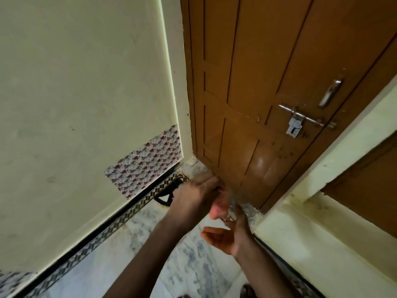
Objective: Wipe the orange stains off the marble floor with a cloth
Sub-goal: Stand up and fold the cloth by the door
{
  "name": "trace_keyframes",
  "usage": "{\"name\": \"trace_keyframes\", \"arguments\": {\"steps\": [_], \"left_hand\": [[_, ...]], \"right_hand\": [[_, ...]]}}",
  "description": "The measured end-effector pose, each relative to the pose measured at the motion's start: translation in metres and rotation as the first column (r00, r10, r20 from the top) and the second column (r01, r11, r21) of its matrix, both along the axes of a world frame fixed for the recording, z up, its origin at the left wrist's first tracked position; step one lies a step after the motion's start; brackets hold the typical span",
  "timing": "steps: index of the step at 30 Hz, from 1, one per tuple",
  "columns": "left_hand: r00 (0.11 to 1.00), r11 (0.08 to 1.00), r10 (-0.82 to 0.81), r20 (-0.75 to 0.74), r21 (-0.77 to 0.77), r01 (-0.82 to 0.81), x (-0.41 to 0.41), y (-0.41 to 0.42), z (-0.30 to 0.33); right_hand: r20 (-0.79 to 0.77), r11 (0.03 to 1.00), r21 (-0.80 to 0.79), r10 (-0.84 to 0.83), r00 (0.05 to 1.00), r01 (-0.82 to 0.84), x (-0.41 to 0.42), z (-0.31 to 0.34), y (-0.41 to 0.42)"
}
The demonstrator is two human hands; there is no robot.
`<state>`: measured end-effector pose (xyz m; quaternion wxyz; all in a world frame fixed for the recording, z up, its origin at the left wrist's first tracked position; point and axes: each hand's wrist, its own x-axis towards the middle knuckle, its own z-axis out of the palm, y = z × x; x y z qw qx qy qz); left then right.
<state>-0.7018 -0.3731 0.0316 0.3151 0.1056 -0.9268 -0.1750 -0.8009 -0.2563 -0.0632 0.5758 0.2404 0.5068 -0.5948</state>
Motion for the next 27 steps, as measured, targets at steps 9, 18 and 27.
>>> {"name": "trace_keyframes", "arguments": {"steps": [9, 18, 27], "left_hand": [[0.984, 0.791, 0.145, 0.104, 0.585, -0.178, 0.032, 0.122, -0.052], [0.942, -0.014, 0.315, 0.118, 0.993, -0.12, -0.037, 0.175, -0.06], [0.95, 0.164, 0.311, 0.009, 0.985, -0.063, -0.072, 0.205, -0.06]], "right_hand": [[-0.382, 0.949, -0.127, 0.221, 0.898, -0.288, -0.052, 0.02, 0.055], [-0.643, 0.8, -0.265, 0.27, 0.717, -0.538, -0.107, 0.055, 0.122], [-0.658, 0.808, -0.333, 0.171, 0.734, -0.486, -0.153, 0.063, 0.147]]}}
